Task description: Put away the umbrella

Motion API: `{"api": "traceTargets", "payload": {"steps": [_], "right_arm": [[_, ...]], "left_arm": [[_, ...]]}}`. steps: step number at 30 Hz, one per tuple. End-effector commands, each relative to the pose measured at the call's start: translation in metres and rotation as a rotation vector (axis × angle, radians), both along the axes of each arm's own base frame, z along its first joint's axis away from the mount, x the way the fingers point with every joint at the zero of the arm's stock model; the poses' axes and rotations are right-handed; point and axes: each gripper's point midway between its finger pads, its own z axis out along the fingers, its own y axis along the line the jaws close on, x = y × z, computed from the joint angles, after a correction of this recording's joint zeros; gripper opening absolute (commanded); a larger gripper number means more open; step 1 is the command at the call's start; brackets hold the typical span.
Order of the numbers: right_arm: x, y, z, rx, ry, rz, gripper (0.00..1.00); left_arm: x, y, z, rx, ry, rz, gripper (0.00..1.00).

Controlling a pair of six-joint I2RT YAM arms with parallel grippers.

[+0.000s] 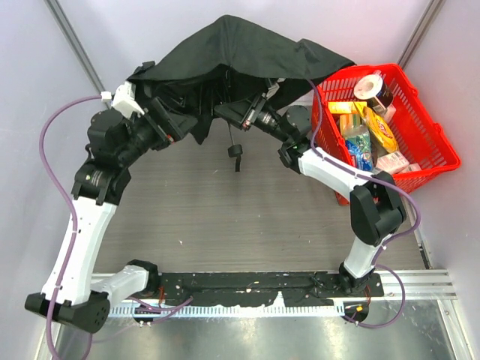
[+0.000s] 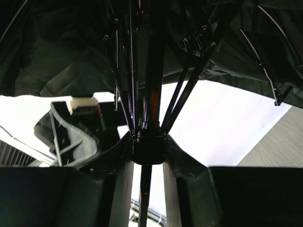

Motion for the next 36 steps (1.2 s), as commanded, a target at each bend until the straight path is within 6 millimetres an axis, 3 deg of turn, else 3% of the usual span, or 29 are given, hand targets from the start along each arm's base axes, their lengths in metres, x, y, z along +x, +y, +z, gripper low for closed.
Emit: {"api": "traceTargets", "payload": {"steps": [1, 3, 5, 7, 10, 12, 14, 15, 17, 18, 20, 22, 26, 28, 31, 33, 36], "right_arm": [[-0.037, -0.011, 0.046, 0.084, -0.161, 0.041, 0.01], [-0.042, -0.009, 0.045, 0.077, -0.161, 0.049, 0.01], [-0.043, -0.006, 0.042, 0.071, -0.156, 0.053, 0.01], [-0.048, -0.003, 0.046, 0.076, -0.163, 0.061, 0.01], [-0.054, 0.008, 0.050, 0.090, -0.161, 0.078, 0.01], [-0.060, 0.017, 0.058, 0.114, -0.160, 0.090, 0.01], [-0.065, 0.024, 0.066, 0.145, -0.161, 0.113, 0.01], [-0.066, 0.028, 0.070, 0.164, -0.155, 0.130, 0.01], [-0.070, 0.026, 0.079, 0.194, -0.166, 0.146, 0.01], [-0.069, 0.025, 0.078, 0.192, -0.164, 0.141, 0.01], [-0.063, 0.023, 0.073, 0.169, -0.149, 0.112, 0.01], [-0.062, 0.020, 0.070, 0.150, -0.154, 0.090, 0.01], [-0.061, 0.014, 0.067, 0.130, -0.164, 0.067, 0.01], [-0.060, 0.012, 0.066, 0.121, -0.170, 0.066, 0.01], [-0.059, 0.011, 0.063, 0.102, -0.185, 0.074, 0.01], [-0.060, 0.012, 0.061, 0.083, -0.201, 0.074, 0.01], [-0.057, 0.012, 0.056, 0.056, -0.201, 0.050, 0.01]], "left_arm": [[0.017, 0.000, 0.047, -0.112, -0.087, -0.006, 0.91], [0.022, -0.008, 0.062, -0.144, -0.144, -0.049, 0.84], [0.024, -0.019, 0.069, -0.187, -0.175, -0.114, 0.66], [0.032, -0.025, 0.063, -0.206, -0.153, -0.130, 0.47], [0.049, -0.037, 0.039, -0.197, -0.093, -0.131, 0.12], [0.050, -0.059, 0.024, -0.179, -0.070, -0.156, 0.04], [0.045, -0.084, 0.008, -0.127, -0.060, -0.171, 0.04], [0.046, -0.086, 0.002, -0.107, -0.057, -0.156, 0.04], [0.047, -0.080, -0.009, -0.079, -0.042, -0.123, 0.09], [0.046, -0.073, -0.012, -0.044, -0.046, -0.093, 0.16], [0.043, -0.060, -0.017, 0.034, -0.059, -0.056, 0.46], [0.035, -0.046, -0.021, 0.102, -0.061, -0.032, 0.64], [0.005, -0.022, -0.021, 0.160, -0.077, -0.022, 0.69], [-0.016, -0.019, -0.009, 0.149, -0.130, -0.061, 0.69], [-0.043, -0.018, 0.015, 0.117, -0.199, -0.113, 0.77], [-0.050, -0.017, 0.030, 0.093, -0.218, -0.117, 0.85], [-0.044, -0.022, 0.044, 0.057, -0.200, -0.122, 1.00]]}}
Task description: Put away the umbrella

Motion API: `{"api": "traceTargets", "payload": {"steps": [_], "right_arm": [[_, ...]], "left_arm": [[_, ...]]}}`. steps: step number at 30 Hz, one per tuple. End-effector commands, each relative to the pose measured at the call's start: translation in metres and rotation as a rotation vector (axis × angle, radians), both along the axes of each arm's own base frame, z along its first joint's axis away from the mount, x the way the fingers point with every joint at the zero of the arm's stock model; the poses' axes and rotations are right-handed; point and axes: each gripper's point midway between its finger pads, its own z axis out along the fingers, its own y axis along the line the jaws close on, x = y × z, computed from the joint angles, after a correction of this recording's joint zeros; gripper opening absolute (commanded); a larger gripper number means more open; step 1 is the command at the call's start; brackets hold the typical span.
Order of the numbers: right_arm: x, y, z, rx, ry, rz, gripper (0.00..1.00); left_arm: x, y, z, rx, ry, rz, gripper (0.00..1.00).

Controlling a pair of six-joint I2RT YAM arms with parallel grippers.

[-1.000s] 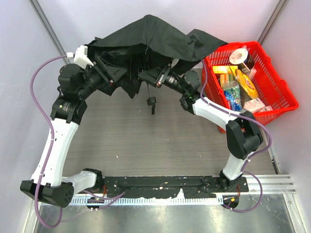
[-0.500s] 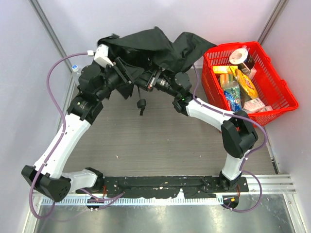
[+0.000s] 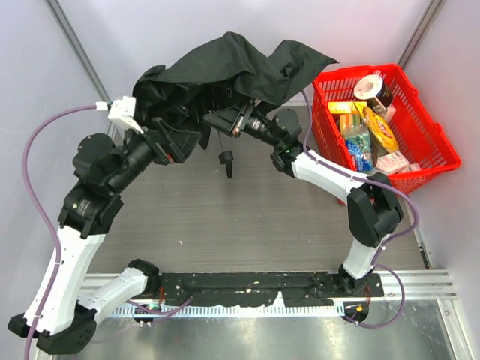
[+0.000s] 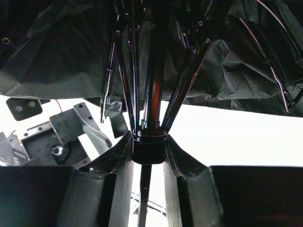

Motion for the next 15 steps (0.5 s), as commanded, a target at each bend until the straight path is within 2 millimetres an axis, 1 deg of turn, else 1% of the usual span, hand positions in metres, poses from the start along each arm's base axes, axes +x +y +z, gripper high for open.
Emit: {"api": "traceTargets", "payload": {"steps": [1, 4, 5, 6, 8, 9, 11, 12, 13, 15], "right_arm": [[-0.029, -0.023, 0.067, 0.096, -0.229, -0.019, 0.01], [-0.030, -0.022, 0.070, 0.100, -0.232, -0.015, 0.01], [-0.031, -0.022, 0.072, 0.102, -0.237, -0.013, 0.01], [-0.033, -0.021, 0.074, 0.103, -0.241, -0.008, 0.01], [-0.037, -0.020, 0.074, 0.100, -0.242, -0.003, 0.01], [-0.038, -0.020, 0.074, 0.100, -0.241, -0.002, 0.01], [-0.043, -0.021, 0.078, 0.107, -0.245, 0.001, 0.01], [-0.049, -0.021, 0.082, 0.114, -0.254, 0.005, 0.01], [-0.050, -0.021, 0.083, 0.112, -0.257, 0.004, 0.01], [-0.057, -0.020, 0.086, 0.116, -0.268, 0.015, 0.01]], "left_arm": [[0.005, -0.011, 0.026, -0.022, -0.002, -0.046, 1.00], [0.025, -0.021, 0.026, -0.025, 0.055, -0.048, 1.00], [0.030, -0.024, 0.031, -0.042, 0.047, -0.047, 0.96], [0.034, -0.028, 0.034, -0.073, 0.032, -0.057, 0.88], [0.051, -0.032, 0.037, -0.116, 0.004, -0.034, 0.69], [0.062, -0.029, 0.031, -0.109, 0.013, 0.005, 0.57], [0.088, -0.024, 0.000, -0.053, 0.074, 0.094, 0.37], [0.097, -0.023, -0.018, -0.030, 0.100, 0.118, 0.32], [0.107, -0.027, -0.038, -0.017, 0.130, 0.121, 0.26], [0.115, -0.039, -0.065, -0.009, 0.154, 0.073, 0.15]]}}
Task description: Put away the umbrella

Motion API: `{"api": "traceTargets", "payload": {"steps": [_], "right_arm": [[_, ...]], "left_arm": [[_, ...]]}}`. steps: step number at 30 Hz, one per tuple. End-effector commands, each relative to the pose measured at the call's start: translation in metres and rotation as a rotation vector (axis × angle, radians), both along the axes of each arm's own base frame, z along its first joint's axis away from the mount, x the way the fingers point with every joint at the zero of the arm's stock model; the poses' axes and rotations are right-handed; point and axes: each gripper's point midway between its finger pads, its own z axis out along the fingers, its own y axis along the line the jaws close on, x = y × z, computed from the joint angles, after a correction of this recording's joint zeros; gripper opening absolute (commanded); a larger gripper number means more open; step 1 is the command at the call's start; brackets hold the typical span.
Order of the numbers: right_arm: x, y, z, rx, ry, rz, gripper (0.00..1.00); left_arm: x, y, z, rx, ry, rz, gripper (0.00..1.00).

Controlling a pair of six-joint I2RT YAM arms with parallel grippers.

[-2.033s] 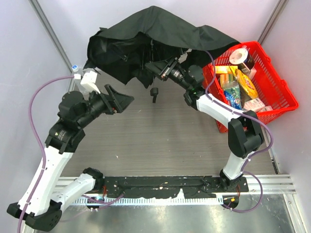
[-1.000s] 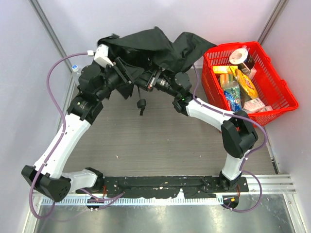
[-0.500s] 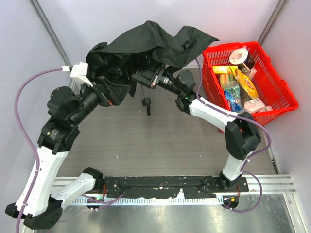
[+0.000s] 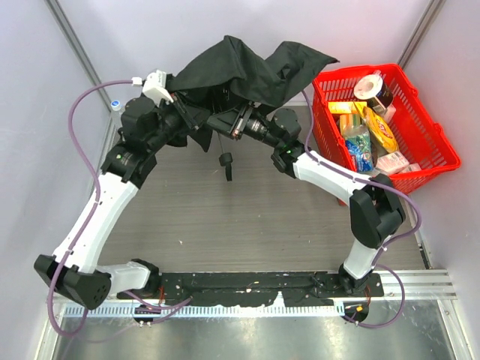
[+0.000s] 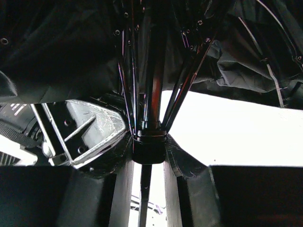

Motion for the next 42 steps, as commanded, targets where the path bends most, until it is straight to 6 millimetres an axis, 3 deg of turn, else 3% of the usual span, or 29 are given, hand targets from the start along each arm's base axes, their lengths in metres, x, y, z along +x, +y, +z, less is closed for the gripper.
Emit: {"api": "traceTargets", "payload": {"steps": [1, 4, 6, 8, 10, 15, 18, 19, 22, 24, 26, 30, 32, 35, 39, 42], "right_arm": [[-0.054, -0.019, 0.088, 0.155, -0.248, 0.041, 0.01], [-0.046, -0.021, 0.075, 0.122, -0.250, 0.013, 0.01], [-0.033, -0.025, 0.061, 0.076, -0.269, -0.026, 0.01], [-0.024, -0.028, 0.048, 0.023, -0.345, -0.047, 0.01], [-0.016, -0.031, 0.033, -0.023, -0.408, -0.050, 0.01], [-0.023, -0.054, 0.025, 0.019, -0.653, 0.016, 0.01], [-0.008, -0.068, 0.014, -0.006, -0.687, 0.041, 0.01], [-0.010, -0.074, 0.019, 0.008, -0.720, 0.045, 0.01], [-0.018, -0.084, 0.011, -0.007, -0.818, 0.091, 0.01], [-0.018, -0.085, 0.001, -0.038, -0.854, 0.115, 0.01], [-0.020, -0.088, -0.006, -0.048, -0.903, 0.104, 0.01], [-0.031, -0.096, -0.007, -0.027, -0.972, 0.132, 0.01], [-0.037, -0.097, -0.005, -0.022, -0.954, 0.173, 0.01], [-0.047, -0.099, -0.008, -0.022, -0.951, 0.220, 0.01], [-0.058, -0.102, -0.005, -0.027, -0.950, 0.244, 0.01], [-0.071, -0.105, -0.003, -0.032, -0.949, 0.267, 0.01]], "left_arm": [[0.026, -0.009, -0.054, 0.024, 0.055, 0.005, 0.09], [0.009, -0.009, -0.050, 0.018, 0.026, -0.034, 0.05], [-0.011, -0.007, -0.037, 0.003, -0.035, -0.072, 0.30], [-0.038, -0.009, -0.025, -0.011, -0.075, -0.152, 0.62], [-0.073, -0.017, -0.013, -0.032, -0.112, -0.286, 0.76], [-0.145, -0.010, 0.006, 0.018, -0.223, -0.462, 0.82], [-0.179, 0.007, 0.040, 0.077, -0.351, -0.473, 0.83], [-0.187, 0.012, 0.058, 0.084, -0.409, -0.456, 0.84], [-0.177, 0.036, 0.108, 0.074, -0.472, -0.272, 0.92], [-0.140, 0.068, 0.128, 0.058, -0.378, -0.002, 0.97], [-0.117, 0.071, 0.133, 0.058, -0.289, 0.074, 1.00], [-0.070, 0.015, 0.107, 0.028, -0.204, -0.142, 1.00], [-0.056, 0.002, 0.096, -0.032, -0.198, -0.215, 1.00], [-0.060, 0.001, 0.105, -0.134, -0.296, -0.288, 1.00], [-0.054, 0.010, 0.092, -0.212, -0.269, -0.229, 1.00], [-0.053, 0.006, 0.079, -0.257, -0.203, -0.241, 1.00]]}}
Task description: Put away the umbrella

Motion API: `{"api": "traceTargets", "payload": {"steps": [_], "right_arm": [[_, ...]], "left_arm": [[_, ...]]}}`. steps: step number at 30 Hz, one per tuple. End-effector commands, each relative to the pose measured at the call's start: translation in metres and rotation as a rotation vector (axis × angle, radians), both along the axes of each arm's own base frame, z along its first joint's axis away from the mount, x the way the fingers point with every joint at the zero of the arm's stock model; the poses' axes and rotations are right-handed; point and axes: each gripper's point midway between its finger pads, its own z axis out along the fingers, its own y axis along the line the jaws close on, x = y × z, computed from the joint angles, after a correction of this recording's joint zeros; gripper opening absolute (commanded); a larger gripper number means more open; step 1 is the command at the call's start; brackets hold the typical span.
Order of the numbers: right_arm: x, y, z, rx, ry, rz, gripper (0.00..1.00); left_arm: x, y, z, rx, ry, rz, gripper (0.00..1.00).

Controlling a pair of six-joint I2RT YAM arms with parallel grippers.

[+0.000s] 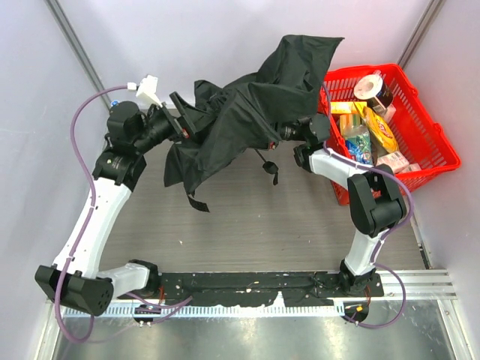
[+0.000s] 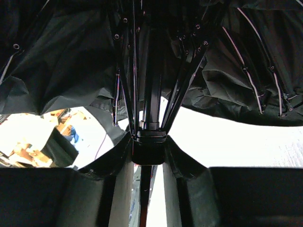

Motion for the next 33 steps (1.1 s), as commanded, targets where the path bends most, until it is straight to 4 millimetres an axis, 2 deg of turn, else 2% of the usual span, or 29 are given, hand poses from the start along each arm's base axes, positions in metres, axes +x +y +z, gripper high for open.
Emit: {"api": "traceTargets", "payload": {"steps": [1, 3, 6, 8, 10, 12, 14, 18, 20, 23, 25, 27, 28, 29, 30, 33], "right_arm": [[-0.055, -0.020, 0.059, 0.173, -0.445, 0.033, 0.01], [-0.058, -0.022, 0.061, 0.173, -0.444, 0.034, 0.01], [-0.062, -0.019, 0.061, 0.174, -0.434, 0.049, 0.01], [-0.064, -0.016, 0.063, 0.185, -0.433, 0.056, 0.01], [-0.069, -0.013, 0.066, 0.194, -0.439, 0.066, 0.01], [-0.070, -0.011, 0.069, 0.204, -0.439, 0.066, 0.01], [-0.070, -0.012, 0.070, 0.206, -0.447, 0.063, 0.01], [-0.069, -0.011, 0.069, 0.202, -0.442, 0.069, 0.01], [-0.070, -0.012, 0.071, 0.202, -0.447, 0.070, 0.01], [-0.074, -0.012, 0.074, 0.201, -0.456, 0.080, 0.01], [-0.075, -0.012, 0.077, 0.203, -0.462, 0.083, 0.01], [-0.078, -0.012, 0.078, 0.205, -0.464, 0.090, 0.01], [-0.078, -0.011, 0.079, 0.206, -0.465, 0.088, 0.01], [-0.080, -0.011, 0.079, 0.207, -0.466, 0.094, 0.01], [-0.081, -0.010, 0.080, 0.208, -0.466, 0.098, 0.01], [-0.086, -0.007, 0.082, 0.216, -0.470, 0.109, 0.01]], "left_arm": [[-0.037, 0.000, 0.088, -0.191, -0.227, -0.053, 1.00], [-0.038, -0.005, 0.081, -0.199, -0.232, -0.093, 1.00], [-0.049, -0.026, 0.093, -0.288, -0.285, -0.270, 1.00], [-0.039, -0.036, 0.089, -0.298, -0.245, -0.316, 1.00], [-0.030, -0.039, 0.083, -0.282, -0.209, -0.297, 1.00], [-0.021, -0.030, 0.074, -0.246, -0.156, -0.196, 1.00], [-0.013, -0.012, 0.060, -0.177, -0.114, -0.039, 1.00], [-0.029, 0.030, 0.058, -0.134, -0.155, 0.187, 1.00], [-0.039, 0.038, 0.055, -0.108, -0.159, 0.215, 1.00], [-0.038, 0.042, 0.042, -0.082, -0.105, 0.241, 1.00], [-0.035, 0.032, 0.041, -0.093, -0.107, 0.188, 1.00], [-0.038, 0.008, 0.058, -0.133, -0.170, 0.037, 1.00], [-0.036, -0.007, 0.059, -0.152, -0.163, -0.051, 1.00], [-0.035, -0.016, 0.065, -0.182, -0.172, -0.112, 1.00], [-0.033, -0.024, 0.063, -0.189, -0.151, -0.158, 1.00], [-0.027, -0.040, 0.068, -0.204, -0.177, -0.200, 1.00]]}}
